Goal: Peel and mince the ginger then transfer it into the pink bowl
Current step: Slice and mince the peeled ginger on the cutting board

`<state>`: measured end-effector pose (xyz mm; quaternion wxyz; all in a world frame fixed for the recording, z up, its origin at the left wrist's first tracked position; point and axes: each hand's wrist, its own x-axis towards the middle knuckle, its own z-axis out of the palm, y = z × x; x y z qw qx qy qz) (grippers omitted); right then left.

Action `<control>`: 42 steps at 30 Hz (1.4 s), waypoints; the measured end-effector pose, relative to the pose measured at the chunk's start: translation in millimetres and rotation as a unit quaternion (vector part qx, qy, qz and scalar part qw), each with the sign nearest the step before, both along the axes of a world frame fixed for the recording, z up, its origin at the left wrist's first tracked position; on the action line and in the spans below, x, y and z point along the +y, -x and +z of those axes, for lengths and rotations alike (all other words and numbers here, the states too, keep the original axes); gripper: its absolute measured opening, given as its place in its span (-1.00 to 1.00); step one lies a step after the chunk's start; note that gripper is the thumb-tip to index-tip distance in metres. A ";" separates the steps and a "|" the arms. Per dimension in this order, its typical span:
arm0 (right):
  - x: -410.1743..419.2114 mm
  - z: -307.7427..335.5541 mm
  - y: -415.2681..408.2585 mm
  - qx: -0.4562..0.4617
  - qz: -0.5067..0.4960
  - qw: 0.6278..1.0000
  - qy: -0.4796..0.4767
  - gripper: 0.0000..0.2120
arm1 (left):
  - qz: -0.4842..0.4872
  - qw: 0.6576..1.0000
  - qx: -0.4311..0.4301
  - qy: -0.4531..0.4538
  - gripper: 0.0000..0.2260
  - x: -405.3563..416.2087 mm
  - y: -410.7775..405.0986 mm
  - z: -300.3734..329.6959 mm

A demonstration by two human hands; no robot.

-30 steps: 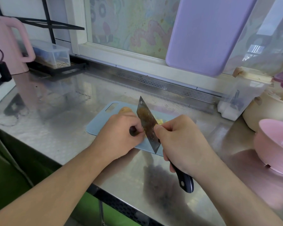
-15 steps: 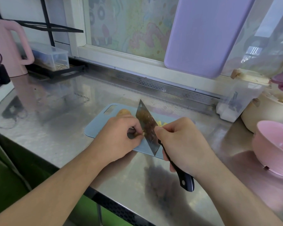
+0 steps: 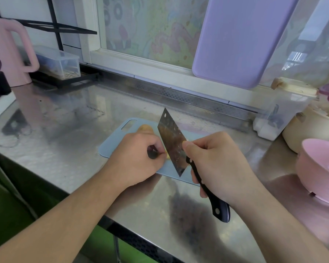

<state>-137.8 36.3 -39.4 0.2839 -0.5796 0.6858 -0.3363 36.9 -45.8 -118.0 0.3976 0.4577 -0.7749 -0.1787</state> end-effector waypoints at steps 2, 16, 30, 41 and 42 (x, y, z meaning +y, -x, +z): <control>-0.6 -1.8 -1.0 0.006 0.003 1.000 -0.005 -0.57 | -0.003 1.000 -0.004 0.005 -0.86 -0.4 0.0 0.1; 2.4 2.7 -0.8 0.013 -0.003 1.000 0.017 -0.55 | -0.002 1.000 -0.008 0.015 -0.86 -0.3 0.6 -0.7; -4.3 -11.4 -15.7 0.088 0.001 0.996 -0.004 -0.61 | -0.017 1.000 -0.010 0.021 -0.82 -3.9 -0.2 -2.0; -2.9 -6.3 -6.2 0.028 -0.012 0.999 -0.011 -0.57 | 0.012 1.000 -0.007 -0.012 -0.89 3.1 0.6 2.8; -3.0 -5.5 -5.1 0.027 -0.012 1.000 -0.005 -0.56 | 0.015 1.000 -0.003 -0.017 -0.88 3.1 0.4 3.2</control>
